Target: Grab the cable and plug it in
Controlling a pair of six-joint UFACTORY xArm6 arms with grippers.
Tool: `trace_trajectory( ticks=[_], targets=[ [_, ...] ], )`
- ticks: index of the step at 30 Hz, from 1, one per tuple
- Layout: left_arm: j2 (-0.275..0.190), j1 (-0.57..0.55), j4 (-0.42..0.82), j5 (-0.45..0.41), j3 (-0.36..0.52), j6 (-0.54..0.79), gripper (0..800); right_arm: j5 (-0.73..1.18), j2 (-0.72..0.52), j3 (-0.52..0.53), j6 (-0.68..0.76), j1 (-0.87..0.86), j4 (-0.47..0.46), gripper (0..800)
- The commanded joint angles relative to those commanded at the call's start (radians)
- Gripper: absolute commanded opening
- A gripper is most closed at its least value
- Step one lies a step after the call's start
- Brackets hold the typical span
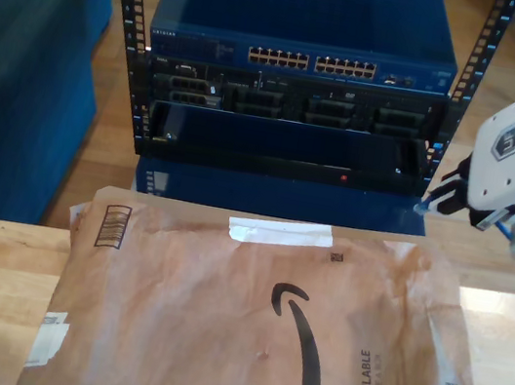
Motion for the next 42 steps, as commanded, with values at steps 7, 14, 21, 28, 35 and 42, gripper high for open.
trace_trajectory(
  ticks=[7,14,21,28,35,42],
  targets=[
    [-0.106,0.235,0.058,-0.100,0.253,0.298,800,0.002,0.071,-0.020,0.057,0.028,-0.074,3],
    [-0.120,0.496,0.146,-0.107,0.370,0.687,800,0.003,0.074,-0.014,0.068,0.032,-0.074,3],
    [-0.120,0.729,0.221,-0.255,0.543,0.787,800,0.003,0.074,-0.009,0.101,0.068,-0.078,3],
    [-0.121,0.847,0.230,-0.356,0.588,0.872,800,0.002,0.063,0.029,0.110,0.072,-0.077,3],
    [-0.132,0.850,0.227,-0.344,0.588,0.907,800,0.002,0.046,0.068,0.130,0.071,-0.080,3],
    [-0.203,0.925,0.232,-0.379,0.652,0.990,800,-0.005,0.038,0.074,0.132,0.072,-0.077,3]
  ],
)
